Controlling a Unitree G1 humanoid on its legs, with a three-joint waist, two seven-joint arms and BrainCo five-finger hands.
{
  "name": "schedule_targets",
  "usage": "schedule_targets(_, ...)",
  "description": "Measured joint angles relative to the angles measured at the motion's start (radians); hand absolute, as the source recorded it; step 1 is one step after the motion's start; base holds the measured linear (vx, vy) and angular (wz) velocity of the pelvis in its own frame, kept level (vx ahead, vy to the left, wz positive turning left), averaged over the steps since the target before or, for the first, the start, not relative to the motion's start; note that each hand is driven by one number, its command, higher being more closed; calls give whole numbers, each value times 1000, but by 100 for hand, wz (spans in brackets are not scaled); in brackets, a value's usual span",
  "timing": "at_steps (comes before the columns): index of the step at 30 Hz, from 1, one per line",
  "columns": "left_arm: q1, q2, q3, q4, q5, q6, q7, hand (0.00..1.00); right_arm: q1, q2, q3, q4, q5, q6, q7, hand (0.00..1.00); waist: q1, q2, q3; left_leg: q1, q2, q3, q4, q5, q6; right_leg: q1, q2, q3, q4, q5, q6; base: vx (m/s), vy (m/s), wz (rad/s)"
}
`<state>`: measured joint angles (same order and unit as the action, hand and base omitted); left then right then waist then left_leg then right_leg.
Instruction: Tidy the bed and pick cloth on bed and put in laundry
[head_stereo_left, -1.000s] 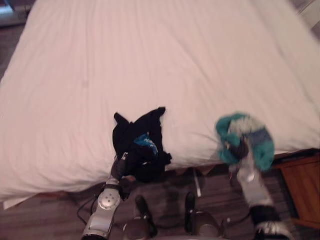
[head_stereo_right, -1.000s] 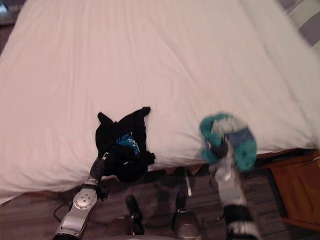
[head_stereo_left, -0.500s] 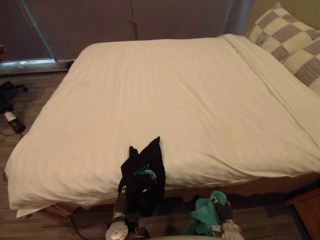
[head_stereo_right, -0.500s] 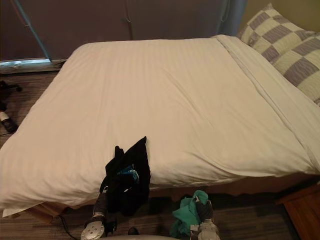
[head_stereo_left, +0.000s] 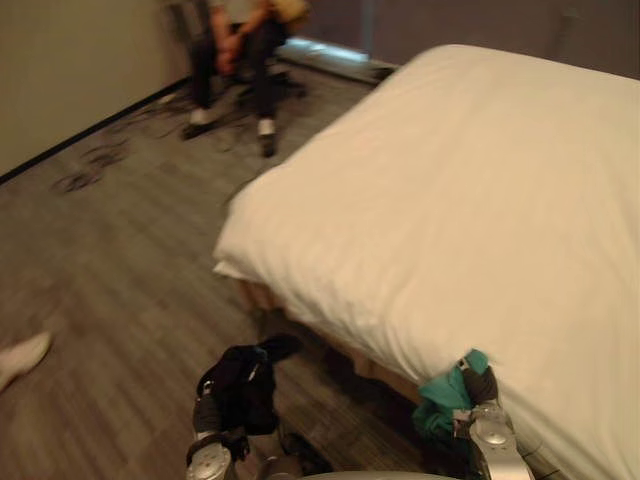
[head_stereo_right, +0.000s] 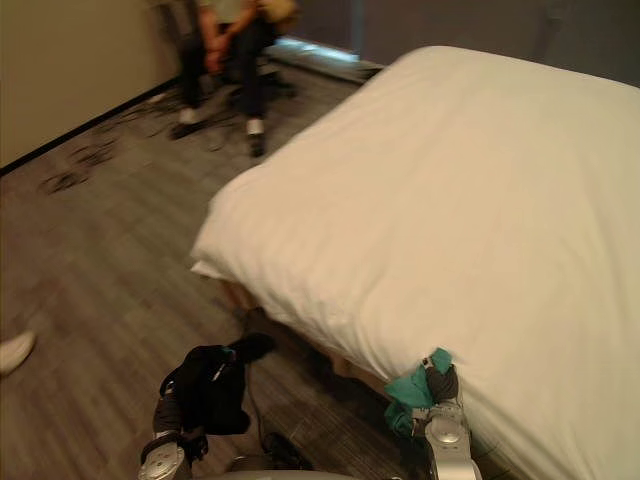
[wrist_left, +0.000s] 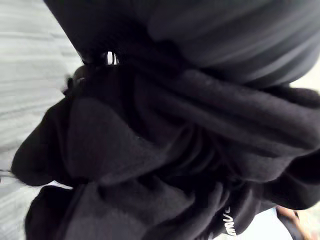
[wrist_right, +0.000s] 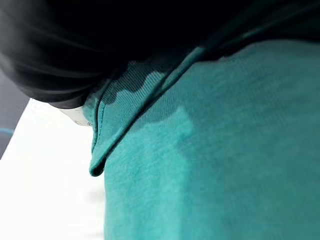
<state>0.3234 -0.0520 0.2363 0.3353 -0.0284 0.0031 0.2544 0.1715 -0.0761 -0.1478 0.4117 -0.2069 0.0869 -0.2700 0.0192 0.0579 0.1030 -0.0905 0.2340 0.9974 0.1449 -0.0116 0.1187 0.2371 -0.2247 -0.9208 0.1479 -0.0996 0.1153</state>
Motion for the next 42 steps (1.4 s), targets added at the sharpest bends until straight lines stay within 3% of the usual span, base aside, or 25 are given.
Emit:
schedule_targets(2,3,16,17,6,1,4,12,100,-1,28,-2,1,0,10,-10,100,11,-40,19,-8,-68,-116,-40,2,8,43,-35,-92,65,0,0,119,46,150)
schedule_targets(4,3,14,34,26,1,16,12,100,-8,40,-2,1,0,9,-10,100,33,-54,21,-7,-106,-165,-66,-3,6,42,-90,-110,170,0,0,89,75,112)
schedule_targets(5,3,4,31,28,2,29,12,100,-18,40,-1,-5,0,9,-9,100,35,-56,26,-4,-149,-247,-91,-3,8,14,-183,-98,380,18,-76,113,115,141)
schedule_targets(6,-4,5,23,27,3,33,12,100,-17,41,2,-11,-1,9,-9,100,18,-55,28,-5,-166,-306,-96,2,5,-21,-209,-29,487,4,-166,160,124,213)
schedule_targets(7,-17,23,-6,28,3,37,17,100,-15,61,2,-35,0,9,-8,100,-6,-54,38,-11,-181,-400,-105,8,-3,-129,-147,223,593,-76,-130,120,48,214)
schedule_targets(8,-31,44,-32,29,3,38,20,100,-11,72,3,-69,2,8,-9,100,-22,-49,41,-14,-191,-454,-117,12,-10,-192,-79,362,598,-113,-71,151,16,220)
schedule_targets(9,-37,52,-51,30,3,38,22,100,-2,75,4,-93,3,2,-10,100,-33,-42,47,-9,-210,-498,-131,15,-15,-232,-38,437,582,-139,-42,117,-12,187)
schedule_targets(11,-59,60,-75,33,2,38,29,100,13,77,-2,-116,6,-3,-14,100,-49,-58,59,10,-251,-571,-152,23,-26,-290,13,547,513,-184,-32,146,-23,176)
schedule_targets(12,-80,58,-100,47,2,38,30,100,16,81,-13,-128,14,-4,-19,100,-65,-59,60,16,-283,-646,-165,32,-38,-345,68,676,414,-205,-18,152,-40,182)
schedule_targets(14,-102,66,-142,72,1,38,28,100,27,86,-24,-133,23,-4,-23,100,-70,-51,70,40,-296,-701,-179,37,-47,-375,117,780,308,-197,-9,163,-46,159)
schedule_targets(16,-107,68,-209,90,2,37,26,100,56,118,-40,-122,52,-5,-37,100,-67,-47,81,76,-320,-761,-180,43,-47,-350,119,817,112,-104,-16,148,-31,121)
schedule_targets(17,-107,66,-214,90,2,37,25,100,59,122,-37,-119,57,-5,-39,100,-66,-50,81,84,-325,-770,-182,42,-47,-343,113,813,85,-77,-17,140,-36,71)
schedule_targets(18,-104,60,-230,91,2,36,22,100,56,123,-38,-115,63,-5,-39,100,-55,-52,80,100,-329,-779,-194,36,-47,-325,112,812,36,-9,-24,148,-54,33)
schedule_targets(19,-100,55,-231,91,2,36,19,100,56,129,-34,-115,72,-8,-39,100,-49,-56,78,107,-324,-743,-199,14,-45,-307,110,810,3,36,-25,113,-44,16)
schedule_targets(20,-96,-18,-276,208,1,31,-14,100,121,138,-31,-2,136,-18,-32,100,-5,-47,-2,218,-241,-594,-247,9,-86,-141,173,738,-186,112,-72,47,-23,-3)
schedule_targets(33,-109,18,-223,259,0,31,-11,100,72,136,-40,93,159,-16,-26,100,-6,-49,-3,216,-226,-584,-240,2,-104,-150,190,757,-185,101,-87,12,-25,-4)
schedule_targets(34,-109,23,-202,259,-1,31,-11,100,60,135,-36,105,161,-12,-20,100,-5,-55,3,198,-215,-588,-191,-35,-135,-149,196,752,-177,78,-94,55,-80,18)
schedule_targets(36,-120,24,-159,255,-1,31,-11,100,56,133,-21,83,167,-11,-15,100,0,-60,40,111,-164,-615,44,-124,-150,-117,195,739,-168,50,-107,54,-107,38)
schedule_targets(37,-129,28,-147,254,-2,31,-11,100,53,127,-16,72,167,-11,-14,100,2,-59,60,35,-124,-616,236,-153,-166,-96,197,721,-169,34,-119,20,-114,65)
schedule_targets(38,-124,25,-133,235,-6,31,-8,100,52,106,-7,64,167,-11,-13,100,3,-71,73,-73,-71,-619,454,-143,-179,-83,197,703,-169,21,-126,11,-85,56)
schedule_targets(39,-120,22,-130,229,-10,31,-8,100,52,96,-7,56,167,-10,-13,100,15,-63,73,-109,-53,-624,510,-148,-184,-82,197,698,-168,15,-129,74,-40,30)
schedule_targets(40,-120,18,-134,220,-11,31,-9,100,42,82,-4,43,167,-10,-15,100,31,-50,86,-157,-38,-630,536,-170,-164,-74,192,698,-168,4,-134,98,11,7)
schedule_targets(42,-118,18,-135,194,-10,32,-11,100,7,45,-4,42,167,-5,-14,100,40,-50,94,-206,-53,-615,408,-172,-160,-79,158,697,-169,-12,-110,201,75,0)
